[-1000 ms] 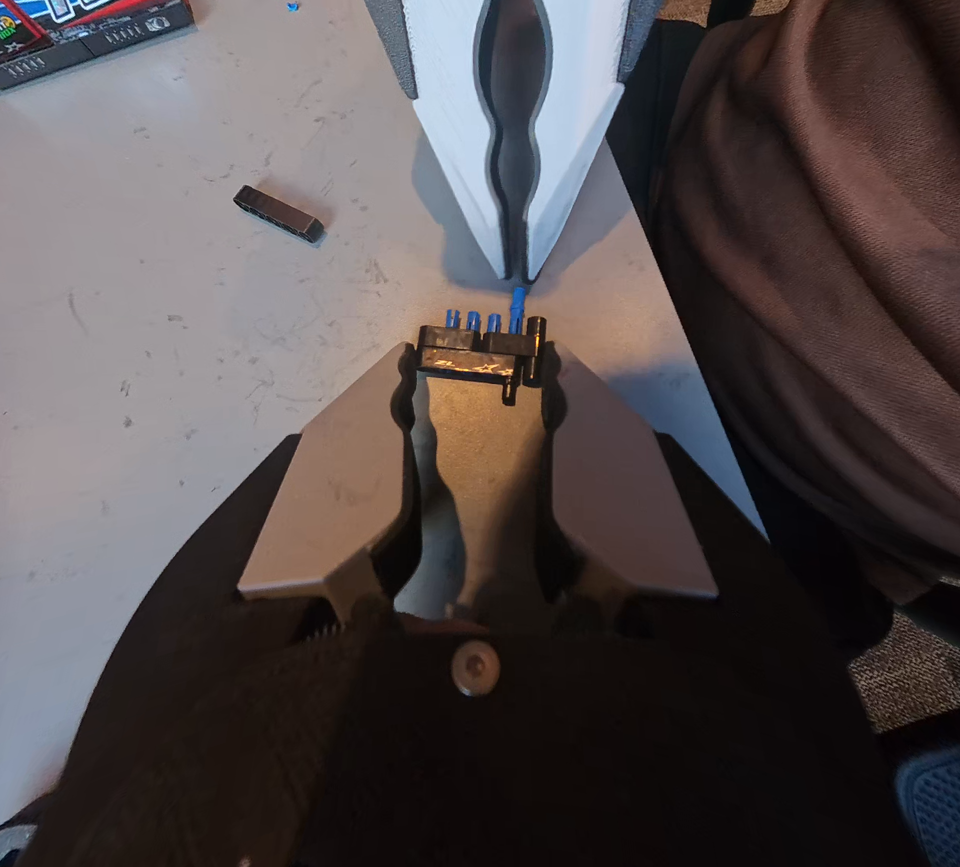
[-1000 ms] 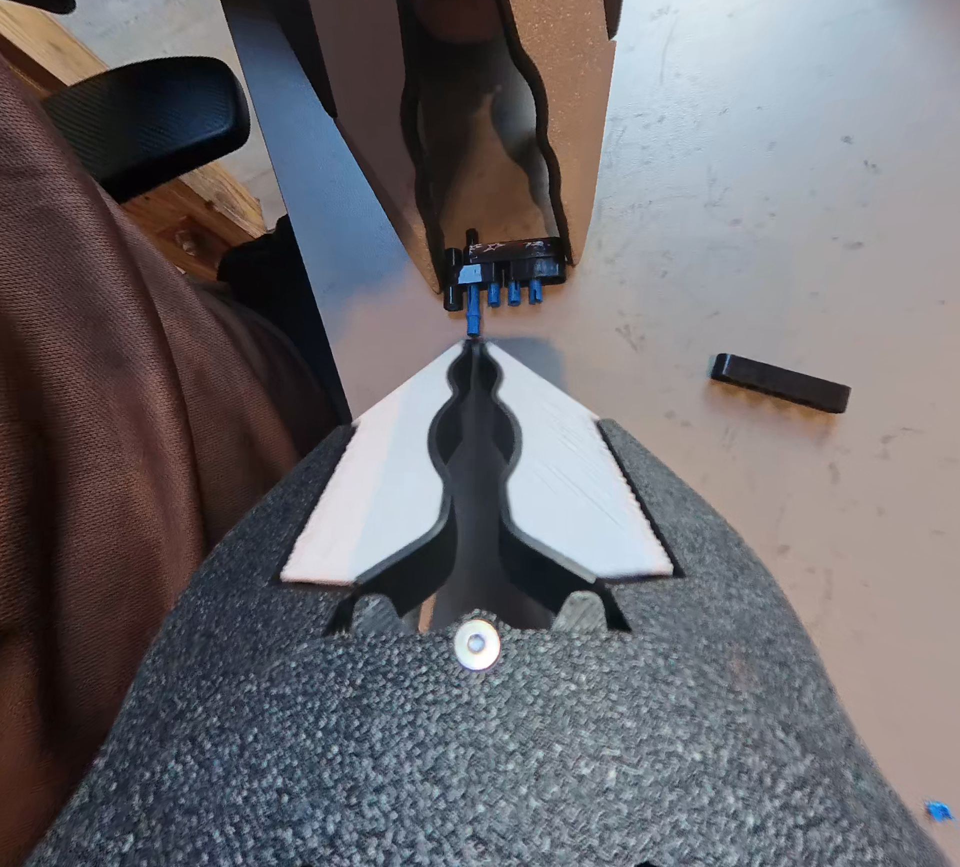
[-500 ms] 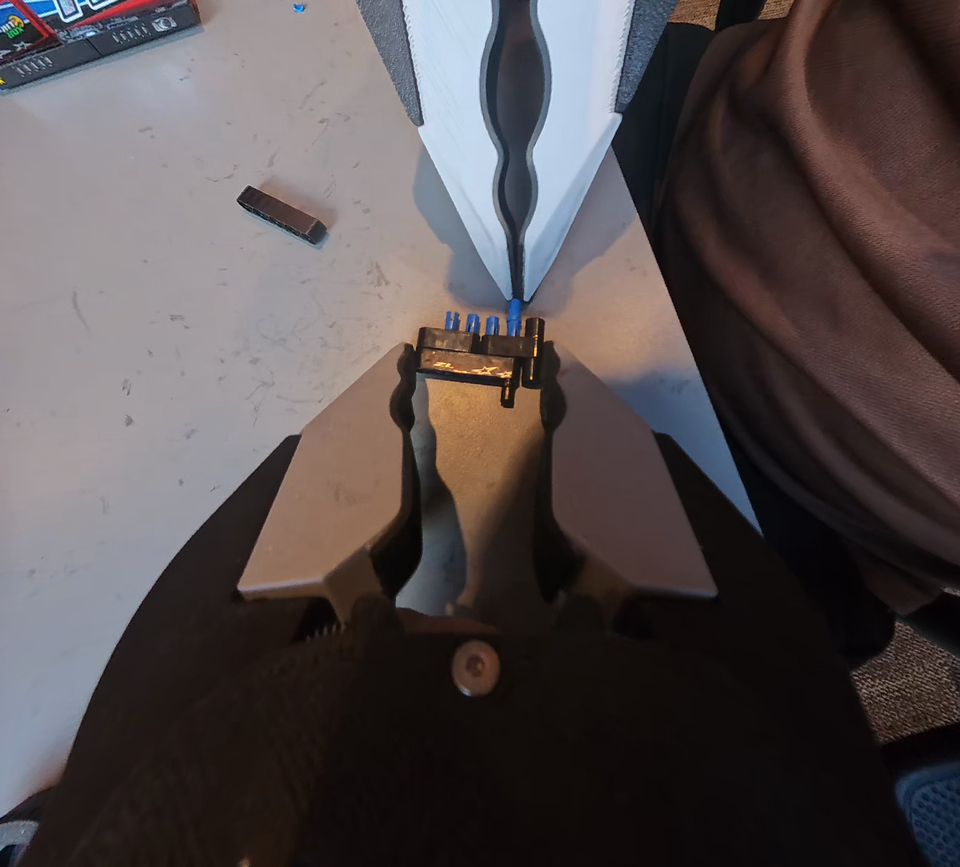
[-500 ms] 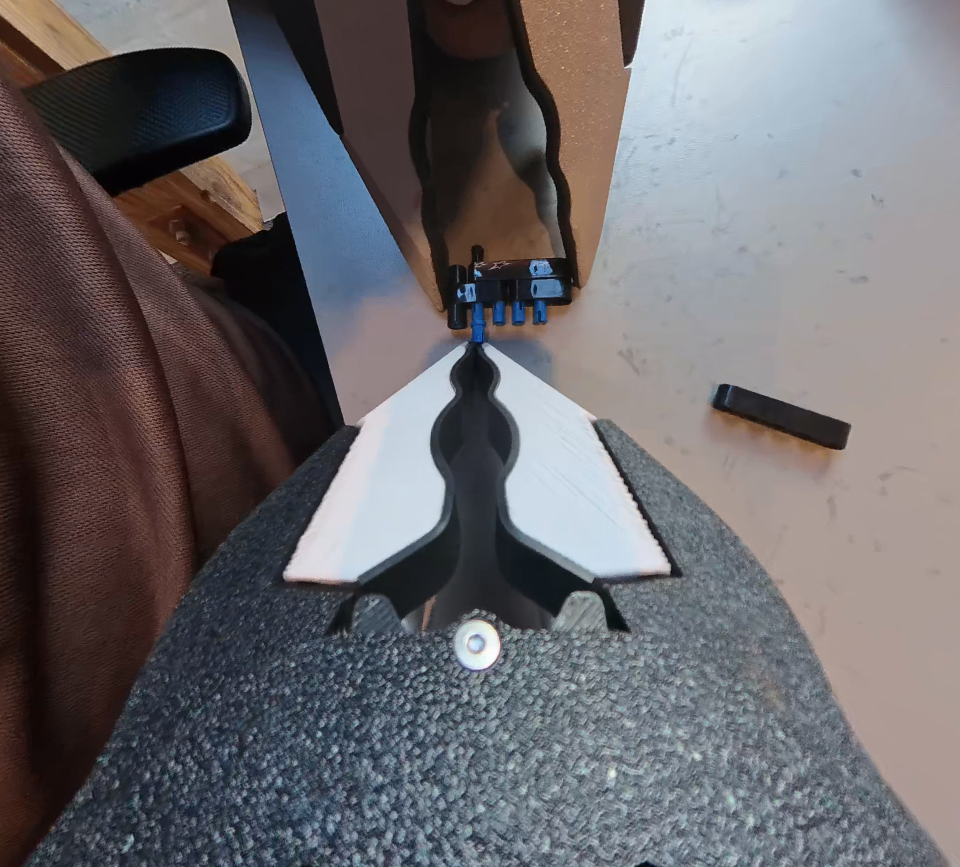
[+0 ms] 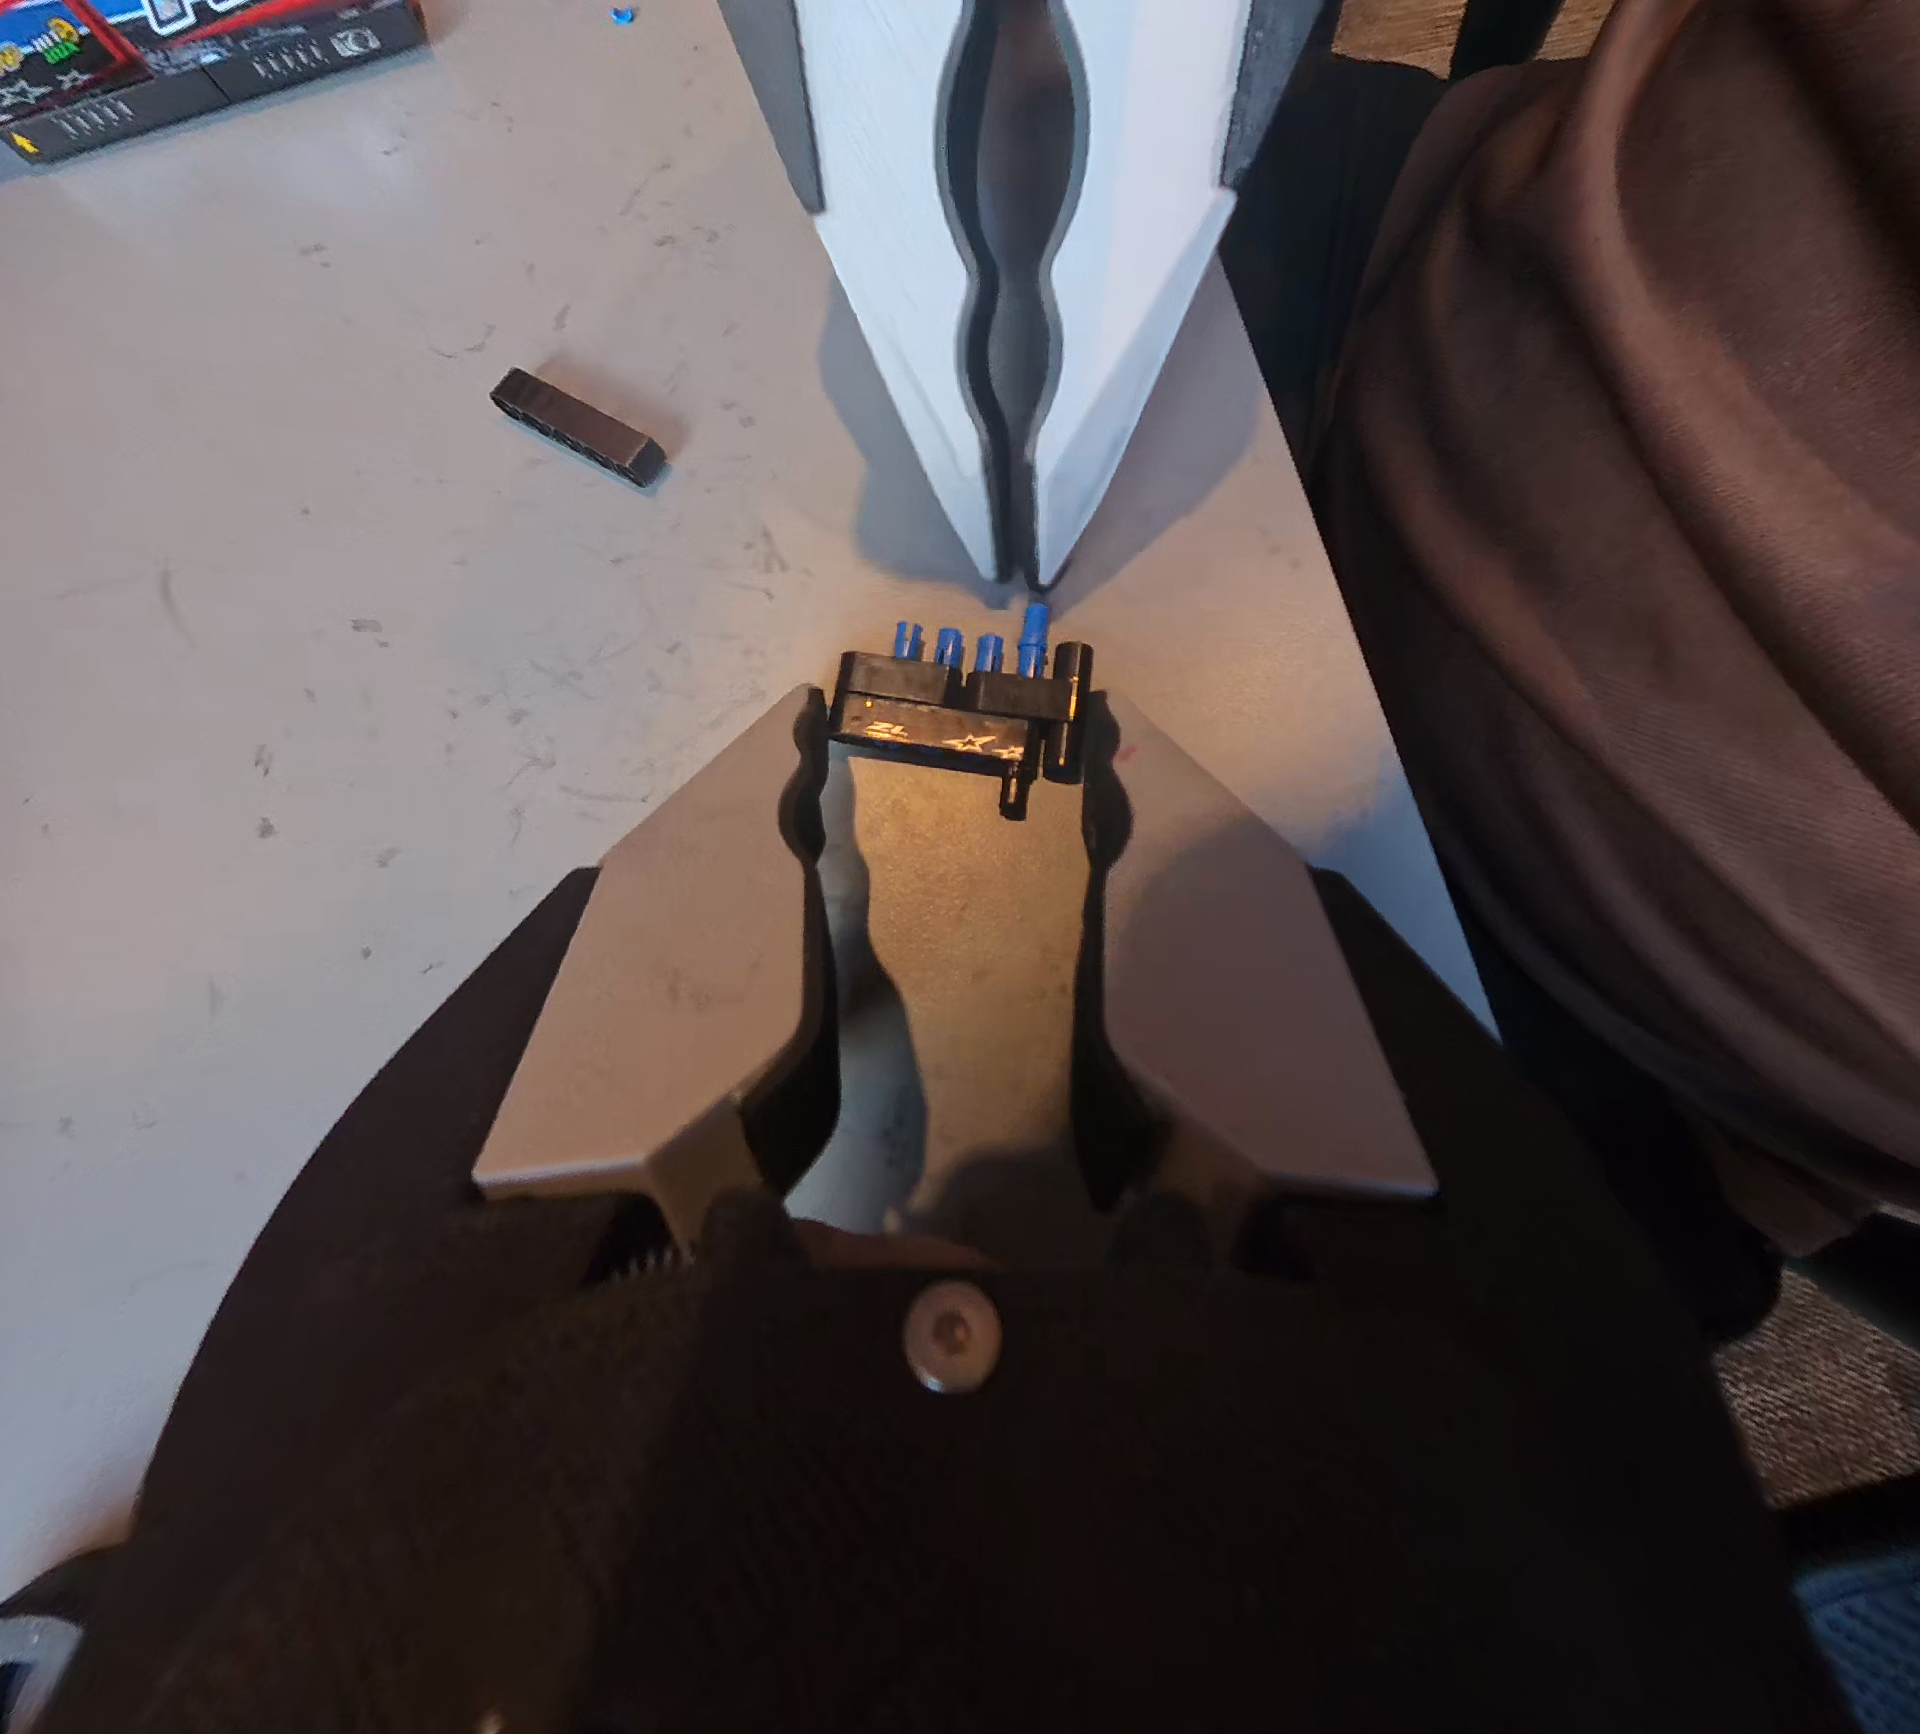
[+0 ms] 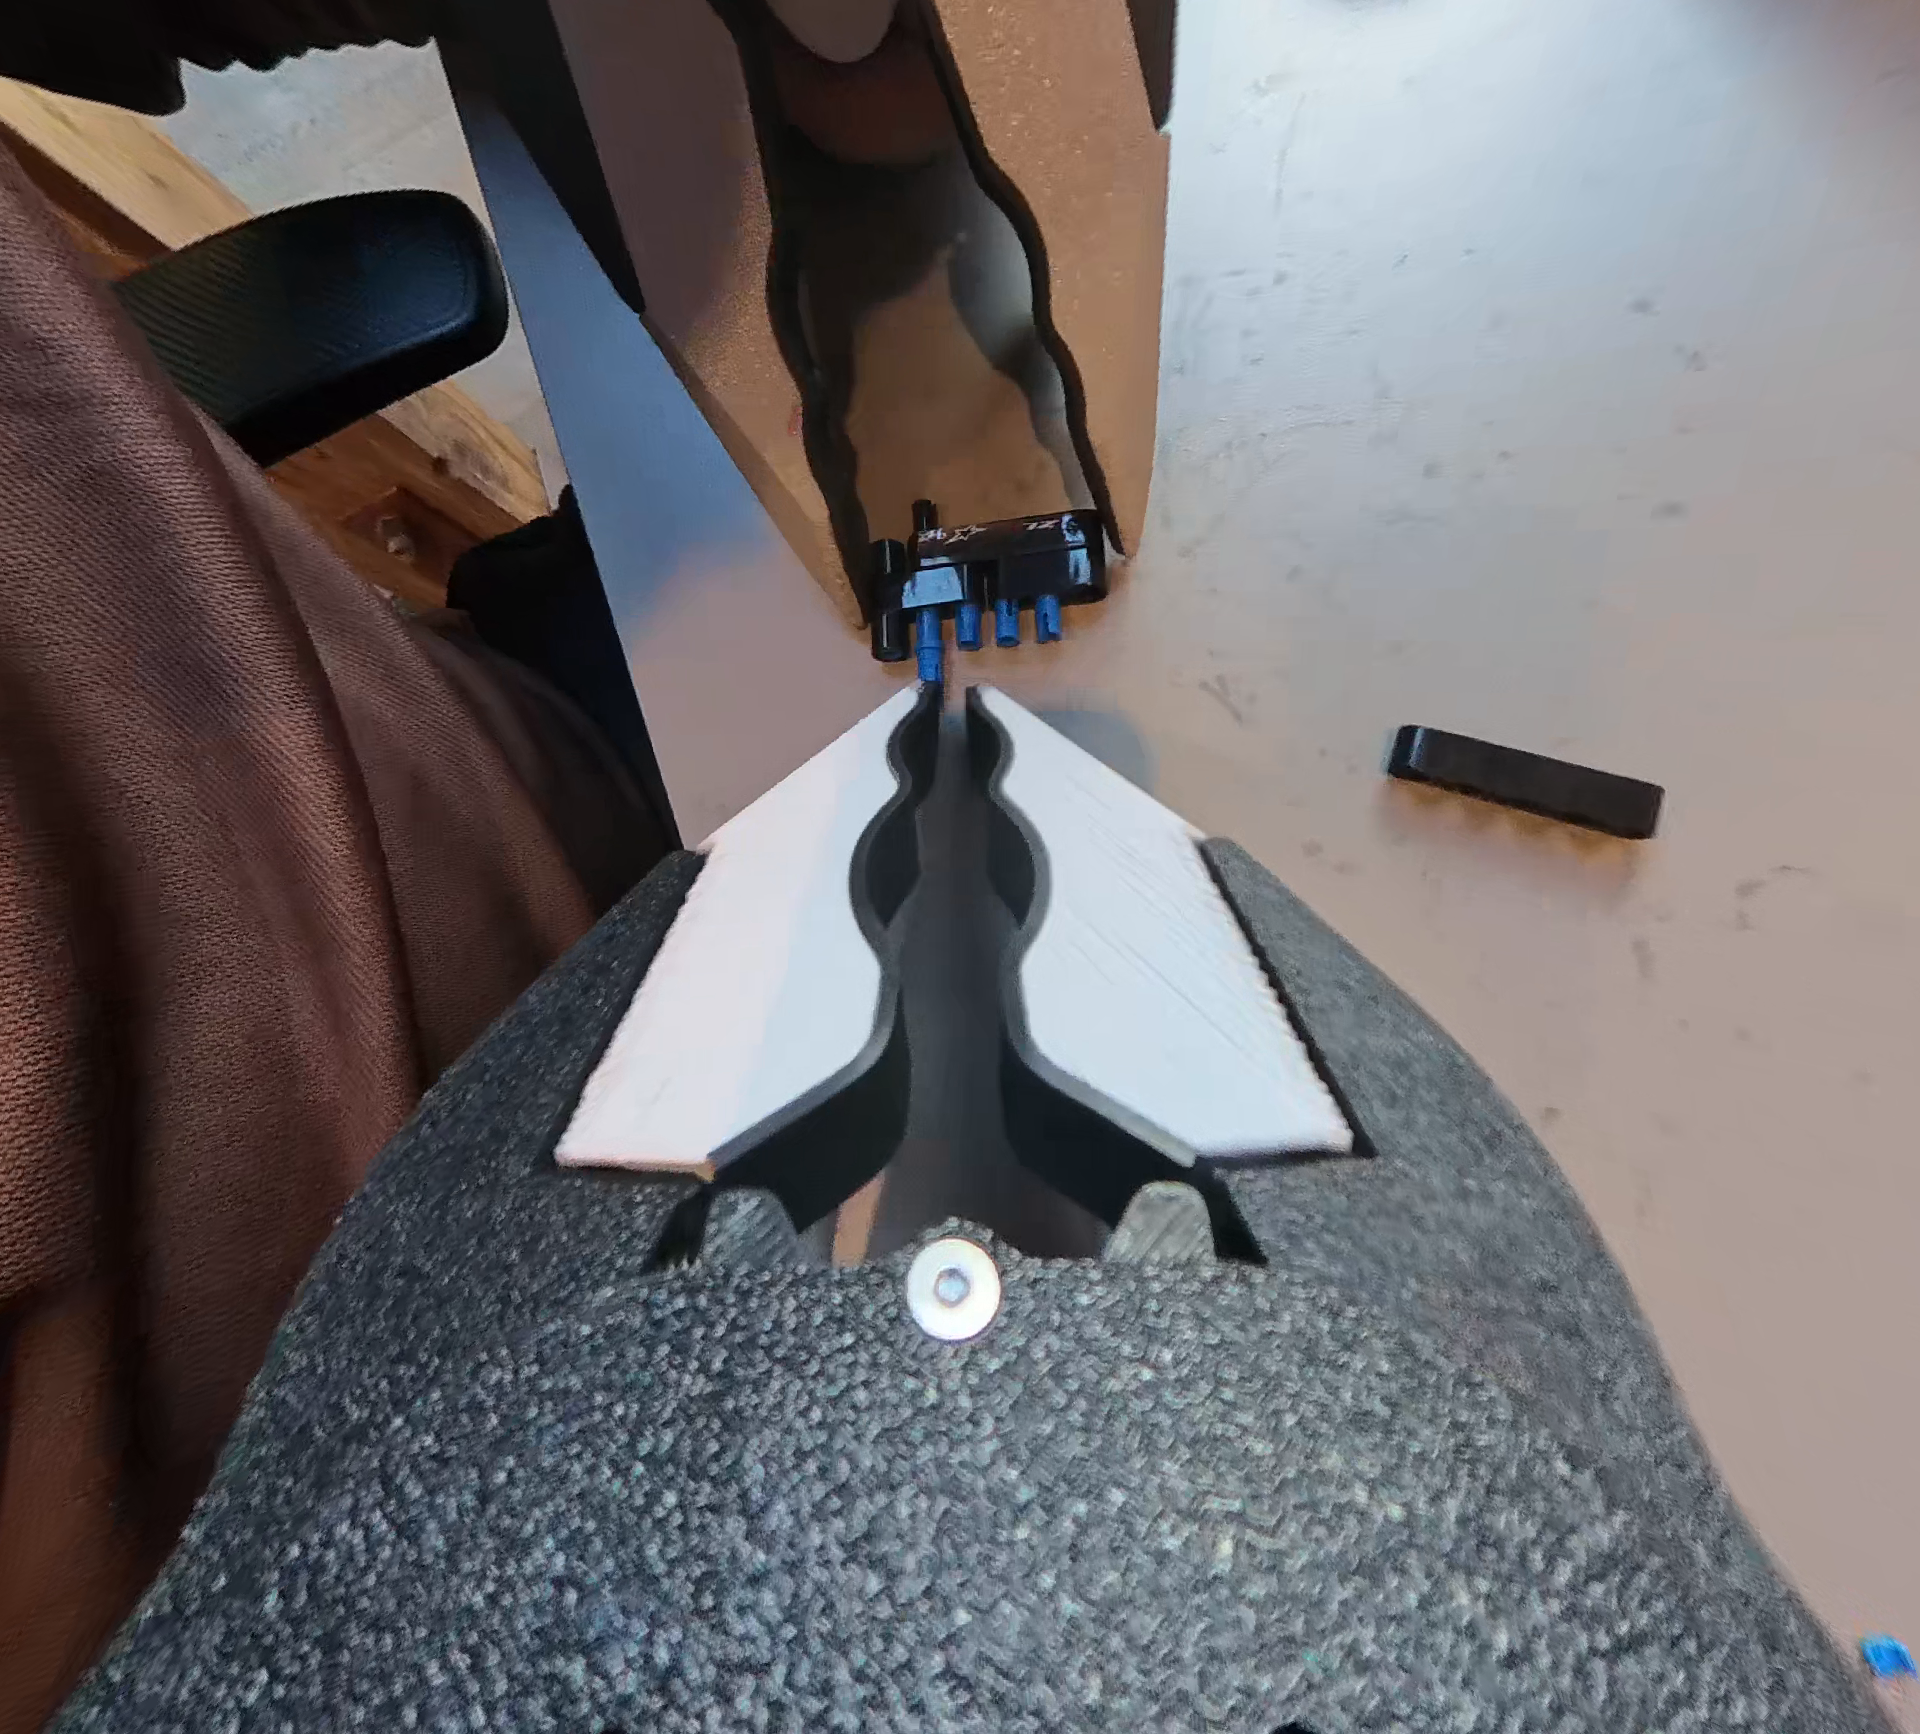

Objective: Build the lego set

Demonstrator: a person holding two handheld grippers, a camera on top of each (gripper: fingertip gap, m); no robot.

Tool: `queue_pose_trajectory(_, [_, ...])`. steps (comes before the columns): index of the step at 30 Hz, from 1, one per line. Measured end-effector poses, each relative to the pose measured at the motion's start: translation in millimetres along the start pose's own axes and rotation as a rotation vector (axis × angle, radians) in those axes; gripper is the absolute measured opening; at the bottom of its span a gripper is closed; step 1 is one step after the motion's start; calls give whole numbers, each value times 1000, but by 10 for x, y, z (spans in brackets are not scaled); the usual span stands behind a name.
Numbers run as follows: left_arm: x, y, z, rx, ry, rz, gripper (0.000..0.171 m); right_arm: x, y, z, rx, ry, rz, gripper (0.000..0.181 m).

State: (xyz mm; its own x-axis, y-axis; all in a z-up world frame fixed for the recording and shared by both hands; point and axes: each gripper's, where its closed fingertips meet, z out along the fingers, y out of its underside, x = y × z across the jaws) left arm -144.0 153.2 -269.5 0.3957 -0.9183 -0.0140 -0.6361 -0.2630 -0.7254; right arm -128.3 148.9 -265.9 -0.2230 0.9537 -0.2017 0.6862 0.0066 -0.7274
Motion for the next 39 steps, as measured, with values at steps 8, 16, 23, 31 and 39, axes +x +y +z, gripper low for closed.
queue_pose_trajectory(8, [-51,40,-45,-4,-29,-4,61,22,38,-14,-9,51,-9,16])
queue_pose_trajectory(16, [-250,151,-146,-9,-65,-73,57,-29,33,15,-12,45,-36,16])
queue_pose_trajectory(23, [-238,151,-146,-8,-55,-70,53,-30,21,36,-8,48,-36,16])
queue_pose_trajectory(31, [-252,155,-149,-5,-36,-86,51,-23,-23,14,22,37,-36,16])
queue_pose_trajectory(39, [-385,103,-214,57,-58,-177,53,165,-425,-332,331,73,-133,15])
